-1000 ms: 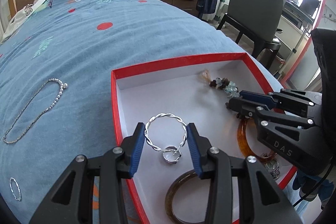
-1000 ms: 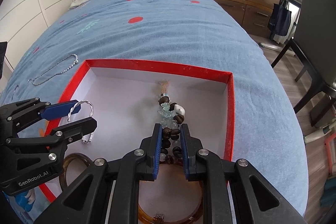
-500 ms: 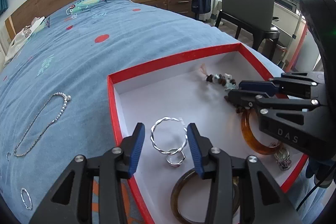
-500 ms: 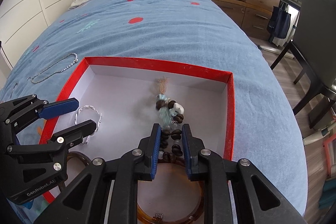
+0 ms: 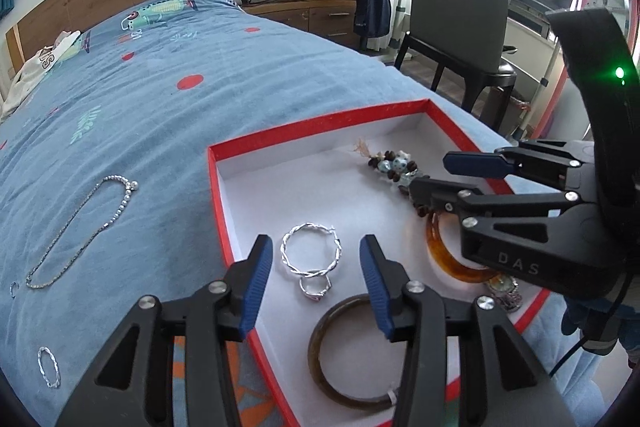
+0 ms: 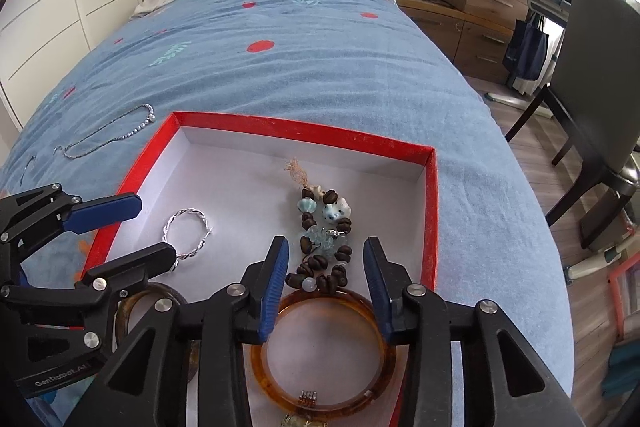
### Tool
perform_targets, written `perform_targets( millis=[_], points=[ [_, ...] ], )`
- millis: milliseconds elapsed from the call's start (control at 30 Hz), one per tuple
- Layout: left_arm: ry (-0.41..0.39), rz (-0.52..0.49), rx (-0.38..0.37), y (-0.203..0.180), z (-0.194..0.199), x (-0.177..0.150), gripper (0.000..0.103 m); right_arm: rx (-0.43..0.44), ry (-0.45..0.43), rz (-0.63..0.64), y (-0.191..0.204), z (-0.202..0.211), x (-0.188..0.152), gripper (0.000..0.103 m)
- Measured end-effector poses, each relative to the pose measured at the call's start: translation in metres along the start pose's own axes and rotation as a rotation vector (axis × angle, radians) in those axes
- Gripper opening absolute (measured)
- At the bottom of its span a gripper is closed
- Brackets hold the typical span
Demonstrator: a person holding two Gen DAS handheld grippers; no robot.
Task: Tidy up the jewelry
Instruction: 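Open both tools to drop the bangle and beaded bracelet into the box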
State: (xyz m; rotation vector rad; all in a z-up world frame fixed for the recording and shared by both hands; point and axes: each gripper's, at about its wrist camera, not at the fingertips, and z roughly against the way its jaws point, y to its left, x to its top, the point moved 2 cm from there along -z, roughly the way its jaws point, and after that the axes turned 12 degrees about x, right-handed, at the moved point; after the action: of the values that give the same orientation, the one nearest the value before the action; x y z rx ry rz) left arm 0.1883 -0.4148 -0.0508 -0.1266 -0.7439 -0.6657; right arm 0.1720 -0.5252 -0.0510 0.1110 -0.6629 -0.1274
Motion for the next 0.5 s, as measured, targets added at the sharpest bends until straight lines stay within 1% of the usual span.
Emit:
perform_targets(
  millis=[67,133,300,500],
  points=[
    [-0.005,0.013,-0.001,0.003,0.007,0.0,0.043,-0.009,-0.006,0.015,0.005,0.005,0.001,0.043],
    [-0.013,0.026,0.004,0.009,0.017,-0.001,0.043,-0.016,-0.01,0.034,0.013,0.01,0.002,0.043],
    [-0.019,0.055,0.027,0.027,0.035,-0.006,0.043,-0.025,-0.024,0.076,0.032,0.024,0.003,0.044],
    [-0.011,0.091,0.063,0.053,0.052,-0.017,0.043,-0.011,-0.036,0.105,0.055,0.038,0.004,0.044]
  ],
)
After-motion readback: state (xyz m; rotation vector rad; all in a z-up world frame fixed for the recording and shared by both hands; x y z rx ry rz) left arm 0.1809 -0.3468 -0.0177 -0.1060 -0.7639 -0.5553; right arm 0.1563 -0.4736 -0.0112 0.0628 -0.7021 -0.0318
